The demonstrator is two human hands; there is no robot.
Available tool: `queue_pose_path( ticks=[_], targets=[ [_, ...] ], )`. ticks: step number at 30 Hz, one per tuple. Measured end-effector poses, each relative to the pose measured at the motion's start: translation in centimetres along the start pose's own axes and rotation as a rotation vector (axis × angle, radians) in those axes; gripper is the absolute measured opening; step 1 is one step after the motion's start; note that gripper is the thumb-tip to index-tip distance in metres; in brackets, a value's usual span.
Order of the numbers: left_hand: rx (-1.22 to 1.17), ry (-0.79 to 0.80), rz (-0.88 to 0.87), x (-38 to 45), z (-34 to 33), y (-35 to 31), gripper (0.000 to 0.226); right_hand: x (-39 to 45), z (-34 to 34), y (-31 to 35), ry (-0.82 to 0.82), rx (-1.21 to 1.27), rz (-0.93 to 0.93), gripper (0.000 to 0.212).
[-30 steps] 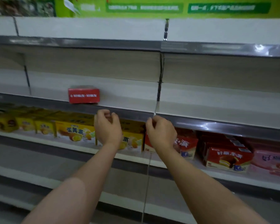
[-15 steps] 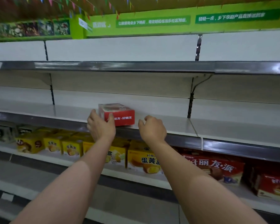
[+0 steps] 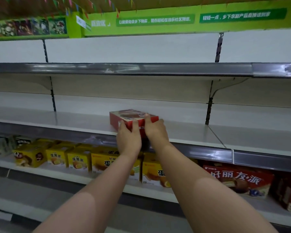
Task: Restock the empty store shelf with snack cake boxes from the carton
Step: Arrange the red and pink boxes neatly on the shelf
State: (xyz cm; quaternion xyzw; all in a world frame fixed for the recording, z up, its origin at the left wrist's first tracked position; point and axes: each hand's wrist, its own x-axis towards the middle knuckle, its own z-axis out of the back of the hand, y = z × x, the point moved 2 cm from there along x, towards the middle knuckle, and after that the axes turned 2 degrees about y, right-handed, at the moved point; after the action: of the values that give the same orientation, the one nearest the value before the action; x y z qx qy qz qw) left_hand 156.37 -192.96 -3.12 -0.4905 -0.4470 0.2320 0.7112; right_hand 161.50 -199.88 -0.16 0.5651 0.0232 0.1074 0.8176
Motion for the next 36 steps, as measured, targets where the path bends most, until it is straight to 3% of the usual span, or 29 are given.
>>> queue_pose_path(
  ticks=[3, 5, 8, 14, 18, 21, 24, 26, 29, 33, 36],
  targets=[
    [-0.059, 0.026, -0.036, -2.2, -1.5, -0.7, 0.070, 0.1, 1.8, 0.1, -0.100, 0.211, -0.017, 0.075],
    [-0.112, 0.038, -0.021, -3.8, -2.5, -1.1, 0.073, -0.2, 3.2, -0.3, -0.142, 0.316, -0.048, 0.070],
    [-0.194, 0.040, -0.010, -6.2, -3.4, -1.4, 0.045, -0.5, 5.5, -1.6, -0.193, 0.480, -0.039, 0.063],
    [-0.204, 0.014, -0.003, -7.0, -3.6, -2.8, 0.013, -1.5, 13.1, -3.9, -0.207, 0.683, 0.033, 0.076],
    [-0.104, -0.056, 0.090, -6.8, -3.3, -3.1, 0.054, -2.2, 19.6, -5.8, -0.100, 0.805, 0.024, 0.058],
    [-0.192, 0.039, 0.186, -7.4, -4.1, -3.4, 0.075, -3.2, 22.9, -7.9, -0.023, 0.840, 0.012, 0.048],
    [-0.303, 0.163, 0.225, -8.9, -5.2, -3.8, 0.078, -4.4, 24.6, -10.8, 0.026, 0.855, 0.034, 0.039],
    [-0.254, 0.185, 0.157, -10.3, -5.4, -4.1, 0.060, -5.2, 24.5, -12.7, 0.030, 0.831, 0.033, 0.040],
    [-0.180, 0.132, 0.084, -13.1, -5.8, -3.7, 0.032, -6.4, 24.4, -15.2, -0.086, 0.741, 0.053, 0.044],
    [-0.045, 0.052, -0.027, -17.7, -6.8, -3.1, 0.037, -7.5, 25.1, -18.3, -0.342, 0.503, 0.099, 0.050],
    [0.090, 0.032, -0.144, -21.9, -8.0, -2.4, 0.043, -9.5, 26.7, -20.6, -0.604, 0.366, 0.115, 0.043]
  ],
)
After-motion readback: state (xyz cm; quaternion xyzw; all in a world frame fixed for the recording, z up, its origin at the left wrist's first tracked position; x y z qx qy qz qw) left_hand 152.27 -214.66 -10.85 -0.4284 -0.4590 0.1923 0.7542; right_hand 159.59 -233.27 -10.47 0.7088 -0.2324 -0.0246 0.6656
